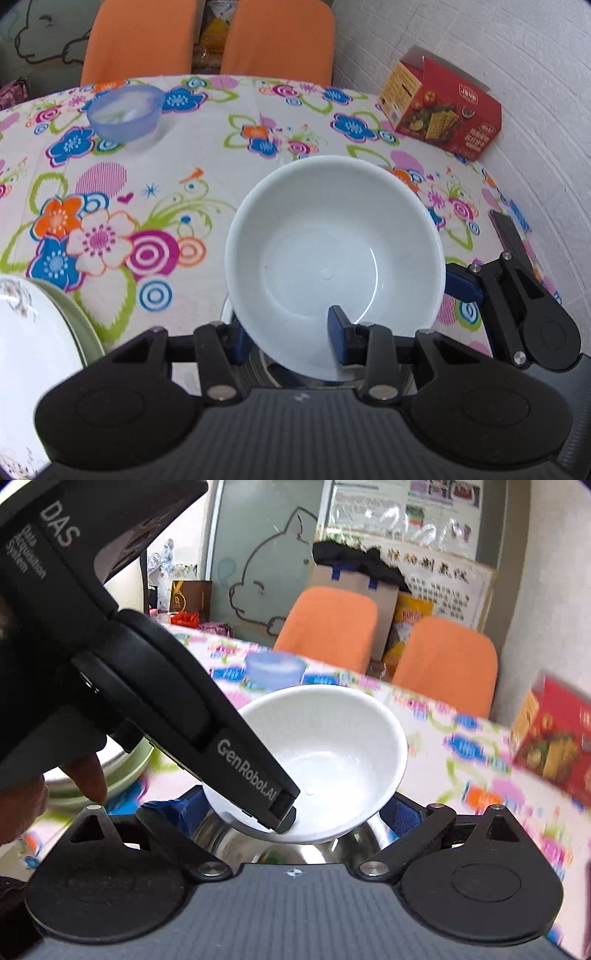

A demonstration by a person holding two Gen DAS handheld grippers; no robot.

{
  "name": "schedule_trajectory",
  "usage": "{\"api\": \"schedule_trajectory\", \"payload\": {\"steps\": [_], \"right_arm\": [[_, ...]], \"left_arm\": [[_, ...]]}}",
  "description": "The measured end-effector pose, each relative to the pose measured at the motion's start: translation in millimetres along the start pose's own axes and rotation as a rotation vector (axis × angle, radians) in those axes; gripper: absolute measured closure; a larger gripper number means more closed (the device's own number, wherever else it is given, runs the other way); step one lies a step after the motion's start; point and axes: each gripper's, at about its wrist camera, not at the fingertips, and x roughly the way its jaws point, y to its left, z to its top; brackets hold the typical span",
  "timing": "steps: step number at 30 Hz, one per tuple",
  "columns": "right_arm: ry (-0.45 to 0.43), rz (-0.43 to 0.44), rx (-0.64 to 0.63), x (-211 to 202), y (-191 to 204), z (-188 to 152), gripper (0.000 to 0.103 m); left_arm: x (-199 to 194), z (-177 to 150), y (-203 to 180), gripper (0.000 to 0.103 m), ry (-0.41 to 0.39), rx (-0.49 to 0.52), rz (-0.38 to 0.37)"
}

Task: Organize plates and bowls
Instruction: 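Lower the white bowl with the left tool into the steel bowl, then grasp the translucent blue bowl rim with the left tool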

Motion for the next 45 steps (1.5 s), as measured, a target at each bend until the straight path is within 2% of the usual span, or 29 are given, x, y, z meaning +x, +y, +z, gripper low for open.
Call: {"api": "schedule_trajectory", "payload": {"steps": [5,7,9,11,14,20,23,27,31,36,42,45], "right_arm": [[0.036,0.017,0.046,1,2,-14,0.017],[0.048,0.015,0.055,4,0,-12,0.017],[0.051,0.024,0.065,3,-3,-14,0.017],[0.057,0.023,0.061,0,-3,-16,0.017],[0.069,-0.010,0.027,-7,-2,-19,0.017],[0.077,-0.020,0.018,-32,-11,-25,0.017],[0.071,-0.017,0.027,-39,-14,-25,0.017],[0.048,0.008,0.043,-46,-15,-21,0.016],[0.011,0.072,0.061,-42,-19,-1,0.016],[-0.018,0.064,-0.026,-12,-22,51,0.016],[0.039,0.079,-0.149,60,-32,130,0.016],[0.077,0.083,-0.203,104,-30,155,0.016]], "left_arm": [[5,-18,-2,0.068,0.022,0.024,0.010],[4,-20,-3,0.063,0.020,0.027,0.016],[3,-21,-3,0.042,0.011,0.033,0.011],[-2,-20,-3,0.027,0.003,0.036,-0.015],[-11,-19,-4,0.025,-0.026,0.050,0.002],[-38,-9,7,0.019,-0.090,0.032,-0.026],[-49,-4,15,0.009,-0.133,0.026,-0.001],[-60,2,37,0.008,-0.164,0.009,0.048],[-68,9,69,0.008,-0.174,-0.036,0.106],[-72,32,107,0.008,-0.197,-0.080,0.177],[-70,92,144,0.006,-0.242,-0.094,0.241],[-61,127,162,0.005,-0.275,-0.082,0.270]]}}
